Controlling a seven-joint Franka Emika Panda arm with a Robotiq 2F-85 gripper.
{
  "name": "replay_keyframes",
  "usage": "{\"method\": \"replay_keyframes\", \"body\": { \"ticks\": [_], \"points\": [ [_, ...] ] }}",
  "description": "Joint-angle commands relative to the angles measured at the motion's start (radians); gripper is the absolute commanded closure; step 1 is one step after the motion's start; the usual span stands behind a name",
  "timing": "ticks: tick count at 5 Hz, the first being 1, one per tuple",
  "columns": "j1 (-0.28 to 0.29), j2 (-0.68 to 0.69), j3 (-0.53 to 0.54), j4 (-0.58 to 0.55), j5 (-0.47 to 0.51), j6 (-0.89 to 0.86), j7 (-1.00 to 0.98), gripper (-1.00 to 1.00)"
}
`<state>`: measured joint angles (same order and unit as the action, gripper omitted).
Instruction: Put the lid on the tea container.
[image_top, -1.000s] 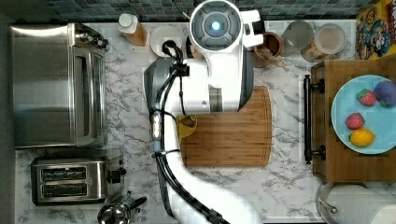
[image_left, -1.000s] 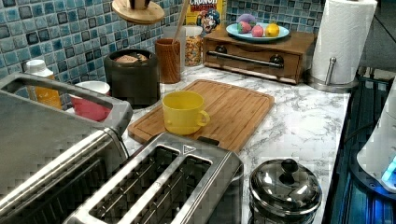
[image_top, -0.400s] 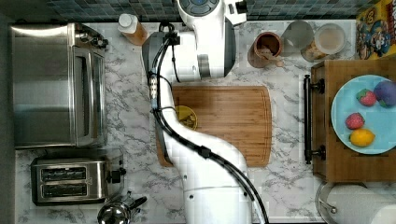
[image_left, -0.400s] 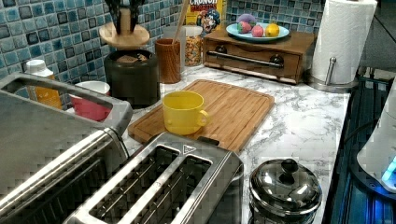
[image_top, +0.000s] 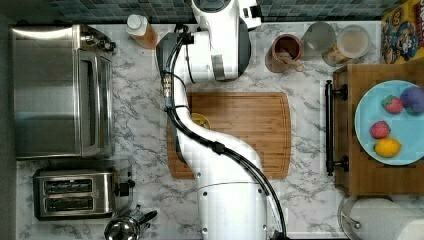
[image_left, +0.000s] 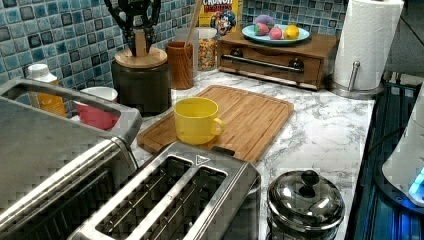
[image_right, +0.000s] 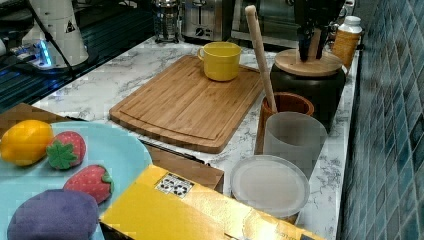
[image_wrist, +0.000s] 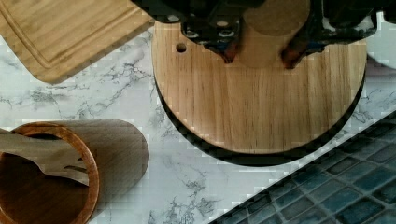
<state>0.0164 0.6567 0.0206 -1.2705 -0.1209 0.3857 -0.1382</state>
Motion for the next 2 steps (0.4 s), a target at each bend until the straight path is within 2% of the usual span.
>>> {"method": "replay_keyframes", "body": {
  "ticks": [1,2],
  "points": [
    [0.027,-0.033,0.015,0.28,-0.015,-0.093,-0.009,1.0],
    [0.032,-0.021,0.009,0.278,-0.031,-0.103,-0.001,1.0]
  ]
}}
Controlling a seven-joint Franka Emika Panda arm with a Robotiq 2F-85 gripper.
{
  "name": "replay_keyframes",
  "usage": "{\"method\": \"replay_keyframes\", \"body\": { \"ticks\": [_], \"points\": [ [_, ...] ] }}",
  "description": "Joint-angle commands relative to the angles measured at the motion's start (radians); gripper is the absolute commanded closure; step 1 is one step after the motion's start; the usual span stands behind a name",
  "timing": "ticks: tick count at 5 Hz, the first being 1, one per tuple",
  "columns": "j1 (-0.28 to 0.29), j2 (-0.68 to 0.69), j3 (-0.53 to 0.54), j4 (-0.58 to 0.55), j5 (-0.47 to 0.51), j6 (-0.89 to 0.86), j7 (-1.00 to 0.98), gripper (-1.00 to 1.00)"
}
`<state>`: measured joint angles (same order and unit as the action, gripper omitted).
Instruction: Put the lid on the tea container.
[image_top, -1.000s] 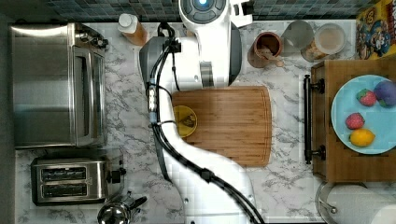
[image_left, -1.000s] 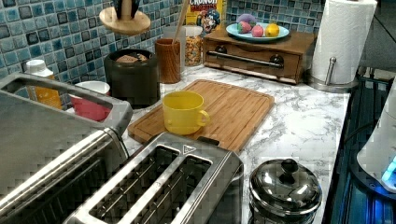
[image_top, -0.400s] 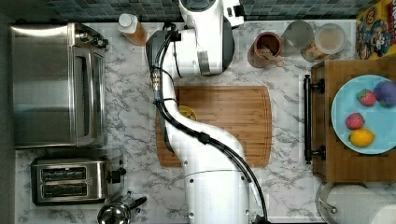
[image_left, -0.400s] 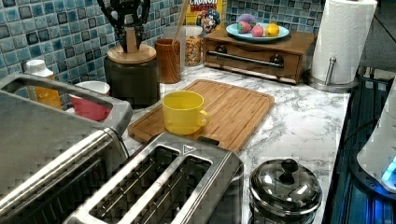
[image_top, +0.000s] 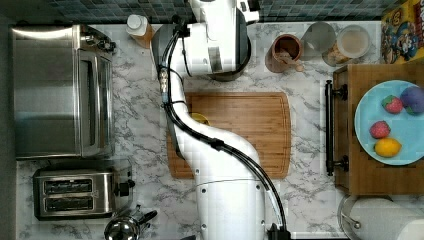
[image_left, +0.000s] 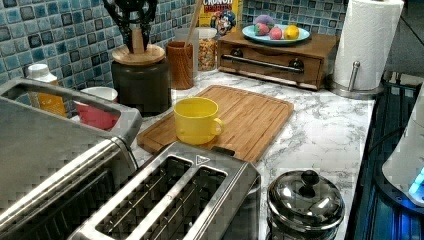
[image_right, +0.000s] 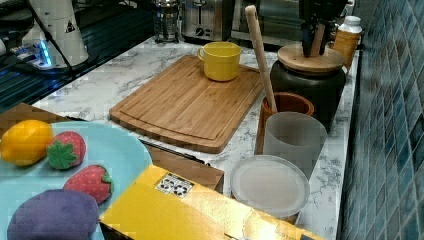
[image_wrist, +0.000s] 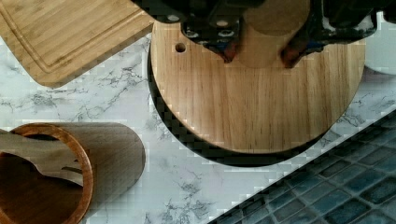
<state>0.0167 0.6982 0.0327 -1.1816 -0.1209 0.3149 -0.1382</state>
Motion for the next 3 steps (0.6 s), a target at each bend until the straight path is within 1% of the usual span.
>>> {"method": "replay_keyframes", "body": {
  "ticks": [1,2,3],
  "points": [
    [0.035,-0.07,-0.009,0.164,-0.048,-0.034,0.003,1.0],
    [0.022,-0.104,-0.01,0.123,-0.024,-0.027,-0.003,-1.0],
    [0.027,-0.081,-0.007,0.111,-0.018,-0.025,-0.009,-1.0]
  ]
}}
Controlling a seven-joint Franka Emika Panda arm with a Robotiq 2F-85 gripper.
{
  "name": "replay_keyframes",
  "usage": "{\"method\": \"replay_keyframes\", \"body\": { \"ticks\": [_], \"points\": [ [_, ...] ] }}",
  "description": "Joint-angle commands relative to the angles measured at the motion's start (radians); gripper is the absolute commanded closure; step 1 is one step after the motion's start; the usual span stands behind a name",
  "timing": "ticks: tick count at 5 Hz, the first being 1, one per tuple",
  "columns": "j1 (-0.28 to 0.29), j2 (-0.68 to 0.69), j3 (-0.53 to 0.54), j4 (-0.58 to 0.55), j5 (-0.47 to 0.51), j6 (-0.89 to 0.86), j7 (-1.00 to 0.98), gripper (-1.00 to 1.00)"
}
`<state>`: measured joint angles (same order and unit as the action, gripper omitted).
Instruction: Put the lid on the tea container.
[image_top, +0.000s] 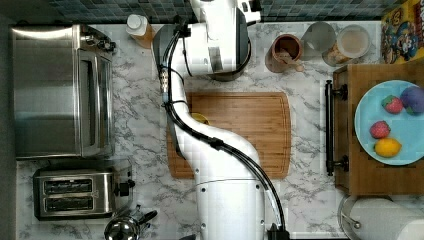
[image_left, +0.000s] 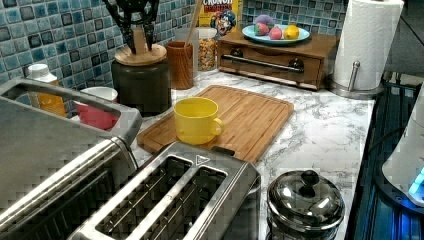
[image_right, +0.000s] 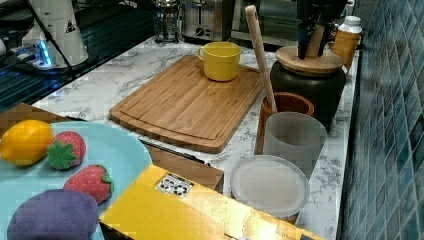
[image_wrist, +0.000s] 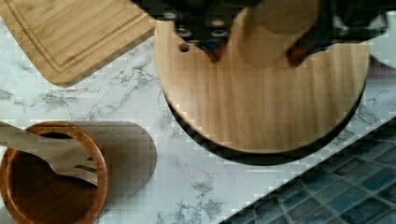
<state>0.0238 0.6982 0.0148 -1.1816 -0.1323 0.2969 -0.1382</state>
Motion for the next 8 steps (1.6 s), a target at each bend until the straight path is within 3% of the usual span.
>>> {"method": "replay_keyframes", "body": {
  "ticks": [1,3,8],
  "points": [
    [0.026,-0.055,0.013,0.122,-0.004,-0.035,-0.004,-1.0],
    [0.021,-0.125,0.006,0.021,-0.005,0.001,0.019,-1.0],
    [0.02,-0.125,0.007,0.021,-0.005,0.001,0.019,-1.0]
  ]
}}
